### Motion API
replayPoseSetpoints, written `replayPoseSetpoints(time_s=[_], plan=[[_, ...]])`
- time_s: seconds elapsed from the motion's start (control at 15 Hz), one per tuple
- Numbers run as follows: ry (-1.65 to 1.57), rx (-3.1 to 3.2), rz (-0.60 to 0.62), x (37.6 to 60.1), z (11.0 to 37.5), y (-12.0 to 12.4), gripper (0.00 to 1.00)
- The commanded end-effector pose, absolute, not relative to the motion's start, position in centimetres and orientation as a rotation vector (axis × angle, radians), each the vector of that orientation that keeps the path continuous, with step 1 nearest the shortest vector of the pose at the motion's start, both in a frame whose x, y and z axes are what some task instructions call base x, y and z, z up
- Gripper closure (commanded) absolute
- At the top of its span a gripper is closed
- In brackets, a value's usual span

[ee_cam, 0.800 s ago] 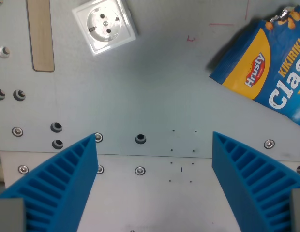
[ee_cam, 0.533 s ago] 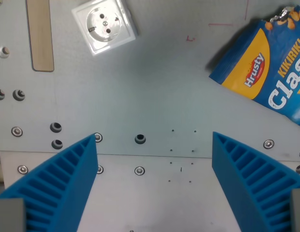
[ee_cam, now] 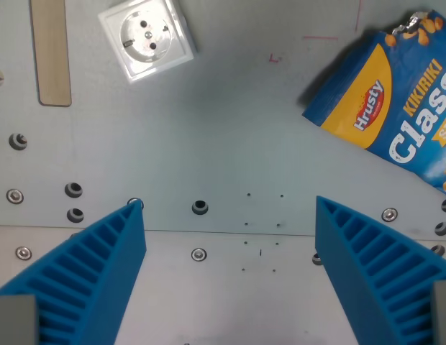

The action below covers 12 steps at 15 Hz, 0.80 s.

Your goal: Rotate around base negative x

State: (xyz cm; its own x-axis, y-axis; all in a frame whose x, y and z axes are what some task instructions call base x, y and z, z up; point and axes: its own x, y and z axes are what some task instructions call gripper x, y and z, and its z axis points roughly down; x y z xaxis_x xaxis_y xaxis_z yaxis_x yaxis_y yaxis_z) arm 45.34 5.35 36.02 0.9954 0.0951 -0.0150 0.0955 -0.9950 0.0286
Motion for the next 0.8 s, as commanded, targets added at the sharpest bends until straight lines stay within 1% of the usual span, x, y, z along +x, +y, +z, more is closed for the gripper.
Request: replayPoseSetpoints(time_s=[0.07,0.8], plan=[[0.123,2.958,-0.026,45.26,36.30,5.62,0.00],[0.116,2.811,-0.037,45.26,36.30,5.62,0.00]])
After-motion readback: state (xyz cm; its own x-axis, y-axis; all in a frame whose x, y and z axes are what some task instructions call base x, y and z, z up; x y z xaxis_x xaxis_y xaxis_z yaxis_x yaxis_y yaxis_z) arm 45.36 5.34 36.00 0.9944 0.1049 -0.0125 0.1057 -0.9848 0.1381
